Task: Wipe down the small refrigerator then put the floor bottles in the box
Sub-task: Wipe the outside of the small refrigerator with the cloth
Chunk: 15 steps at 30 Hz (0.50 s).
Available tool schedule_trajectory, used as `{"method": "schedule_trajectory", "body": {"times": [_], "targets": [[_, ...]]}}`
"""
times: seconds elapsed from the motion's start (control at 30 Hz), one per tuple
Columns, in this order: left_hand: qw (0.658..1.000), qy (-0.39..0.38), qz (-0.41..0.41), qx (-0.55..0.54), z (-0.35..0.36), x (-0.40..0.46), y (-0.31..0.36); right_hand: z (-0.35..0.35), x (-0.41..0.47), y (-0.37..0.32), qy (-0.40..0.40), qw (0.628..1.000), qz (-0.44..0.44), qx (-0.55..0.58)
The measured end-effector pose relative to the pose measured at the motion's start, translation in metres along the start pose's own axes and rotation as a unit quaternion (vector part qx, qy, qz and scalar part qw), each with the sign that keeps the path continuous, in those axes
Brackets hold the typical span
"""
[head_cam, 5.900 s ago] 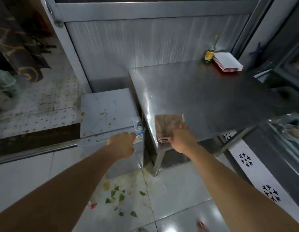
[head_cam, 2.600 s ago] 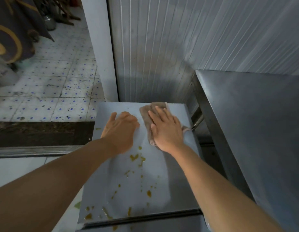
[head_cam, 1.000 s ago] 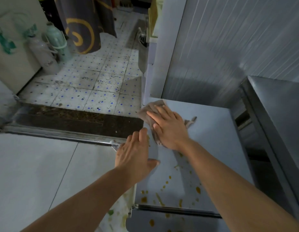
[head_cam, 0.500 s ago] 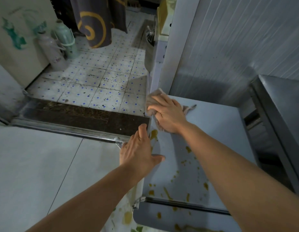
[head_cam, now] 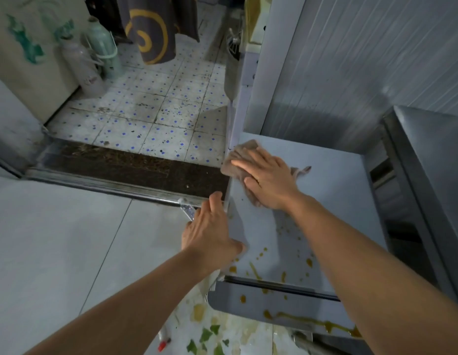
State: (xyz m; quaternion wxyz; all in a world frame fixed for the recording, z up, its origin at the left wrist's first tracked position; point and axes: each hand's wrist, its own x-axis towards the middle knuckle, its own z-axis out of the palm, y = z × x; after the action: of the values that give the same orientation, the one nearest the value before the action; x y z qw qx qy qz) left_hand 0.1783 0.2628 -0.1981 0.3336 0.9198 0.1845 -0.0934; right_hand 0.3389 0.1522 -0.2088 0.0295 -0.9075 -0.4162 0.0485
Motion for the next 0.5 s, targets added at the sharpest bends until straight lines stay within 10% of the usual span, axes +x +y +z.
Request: {"method": "schedule_trajectory", "body": {"times": [0.27, 0.5], "targets": [[0.998, 0.024, 0.028, 0.052, -0.004, -0.003, 0.007, 0.017, -0.093, -0.025, -0.027, 0.999, -0.027, 0.02], [0.979, 0.036, 0.127, 0.157, 0.004, 0.006, 0.027, 0.005, -0.07, 0.032, -0.011, 0.989, 0.145, -0.001]]}}
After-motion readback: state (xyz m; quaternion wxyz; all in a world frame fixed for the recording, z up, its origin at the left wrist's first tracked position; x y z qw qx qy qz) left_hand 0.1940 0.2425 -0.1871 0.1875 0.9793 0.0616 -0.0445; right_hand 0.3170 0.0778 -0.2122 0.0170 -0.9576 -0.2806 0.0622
